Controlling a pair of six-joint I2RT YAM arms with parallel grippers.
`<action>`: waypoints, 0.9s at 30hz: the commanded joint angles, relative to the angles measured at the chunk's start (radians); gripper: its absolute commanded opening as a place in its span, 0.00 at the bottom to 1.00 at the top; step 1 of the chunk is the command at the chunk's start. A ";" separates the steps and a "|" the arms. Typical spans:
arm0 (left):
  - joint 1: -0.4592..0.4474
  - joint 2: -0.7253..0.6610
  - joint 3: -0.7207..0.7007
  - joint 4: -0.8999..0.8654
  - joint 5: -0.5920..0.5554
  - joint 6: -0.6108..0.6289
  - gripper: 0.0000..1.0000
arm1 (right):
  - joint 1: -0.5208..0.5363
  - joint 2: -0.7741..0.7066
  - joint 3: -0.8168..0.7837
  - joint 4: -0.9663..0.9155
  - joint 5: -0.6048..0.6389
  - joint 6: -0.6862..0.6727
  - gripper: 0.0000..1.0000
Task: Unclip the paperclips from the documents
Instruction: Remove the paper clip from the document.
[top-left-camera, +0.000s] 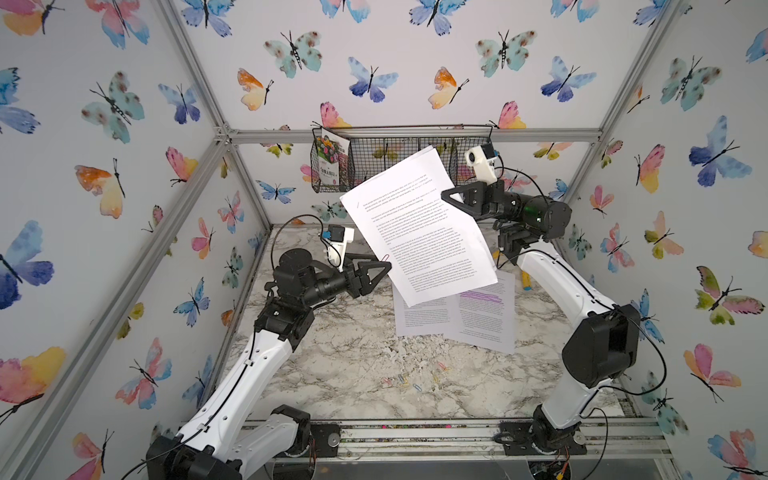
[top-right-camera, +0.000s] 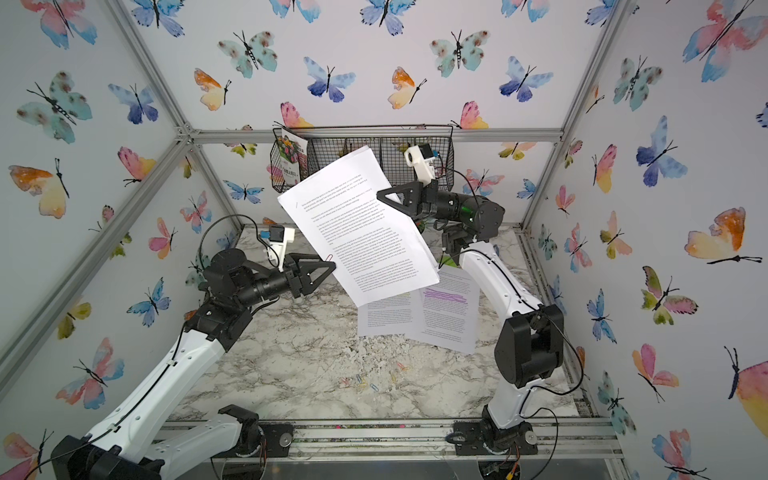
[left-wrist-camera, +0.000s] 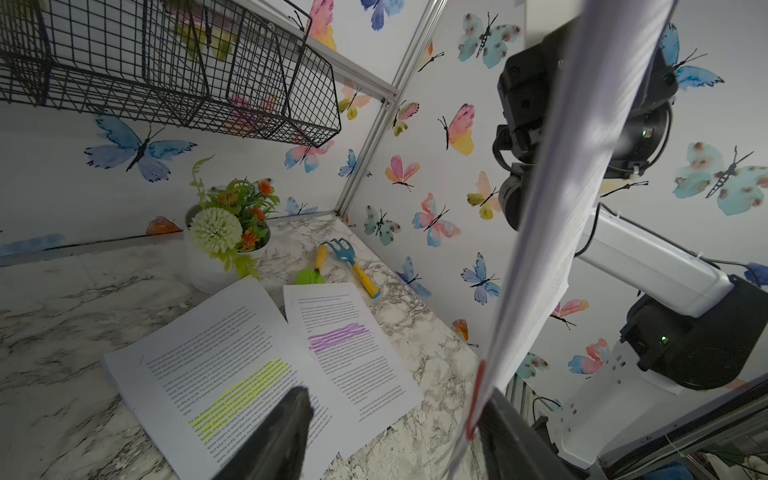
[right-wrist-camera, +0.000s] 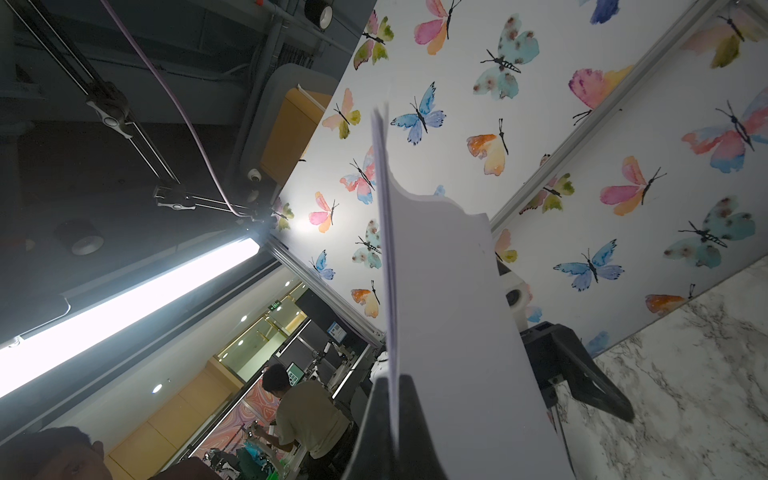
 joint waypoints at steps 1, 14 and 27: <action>0.008 0.017 0.001 0.108 0.047 -0.053 0.64 | 0.006 -0.006 -0.006 0.079 0.036 0.025 0.02; 0.008 0.043 -0.063 0.349 0.157 -0.233 0.49 | 0.007 0.037 0.021 0.150 0.044 0.078 0.02; 0.008 0.050 -0.063 0.358 0.121 -0.236 0.06 | 0.007 0.045 0.008 0.194 0.040 0.111 0.02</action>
